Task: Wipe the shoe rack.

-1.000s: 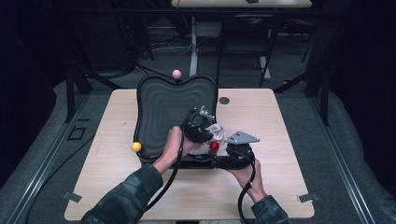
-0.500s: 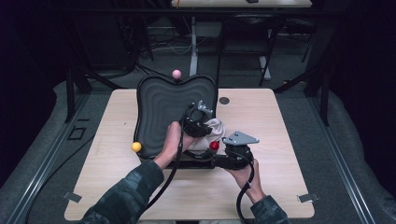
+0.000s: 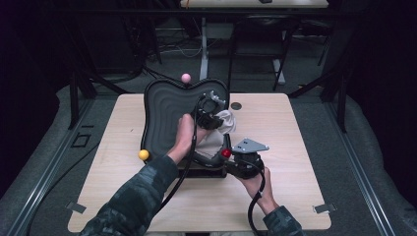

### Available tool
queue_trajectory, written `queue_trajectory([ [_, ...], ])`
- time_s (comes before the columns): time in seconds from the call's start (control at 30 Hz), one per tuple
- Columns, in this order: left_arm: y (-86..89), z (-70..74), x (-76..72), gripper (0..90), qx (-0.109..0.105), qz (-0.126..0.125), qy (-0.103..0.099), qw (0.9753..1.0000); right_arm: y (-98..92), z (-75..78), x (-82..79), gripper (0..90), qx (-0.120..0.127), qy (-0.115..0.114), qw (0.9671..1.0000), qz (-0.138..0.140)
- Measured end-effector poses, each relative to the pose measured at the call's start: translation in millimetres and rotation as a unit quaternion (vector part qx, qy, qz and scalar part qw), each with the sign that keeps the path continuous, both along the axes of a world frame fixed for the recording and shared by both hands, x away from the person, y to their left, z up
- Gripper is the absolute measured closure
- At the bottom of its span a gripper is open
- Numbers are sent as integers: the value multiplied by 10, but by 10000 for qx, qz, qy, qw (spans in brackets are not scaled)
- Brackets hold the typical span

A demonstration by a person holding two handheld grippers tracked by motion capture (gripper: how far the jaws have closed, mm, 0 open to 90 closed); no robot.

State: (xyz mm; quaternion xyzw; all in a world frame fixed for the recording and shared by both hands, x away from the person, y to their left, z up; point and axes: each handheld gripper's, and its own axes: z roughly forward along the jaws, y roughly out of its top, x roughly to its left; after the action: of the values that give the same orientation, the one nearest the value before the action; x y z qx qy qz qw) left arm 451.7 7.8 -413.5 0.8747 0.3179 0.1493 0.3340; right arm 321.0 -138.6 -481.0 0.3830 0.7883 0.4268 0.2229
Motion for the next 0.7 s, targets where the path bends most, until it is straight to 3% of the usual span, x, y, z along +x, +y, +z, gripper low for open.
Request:
queue_trajectory([
  [0.7, -128, 256, 421, 834, 70, 607, -245, 9978, 7, -19, -2, 598, -43, -65, 10000, 34],
])
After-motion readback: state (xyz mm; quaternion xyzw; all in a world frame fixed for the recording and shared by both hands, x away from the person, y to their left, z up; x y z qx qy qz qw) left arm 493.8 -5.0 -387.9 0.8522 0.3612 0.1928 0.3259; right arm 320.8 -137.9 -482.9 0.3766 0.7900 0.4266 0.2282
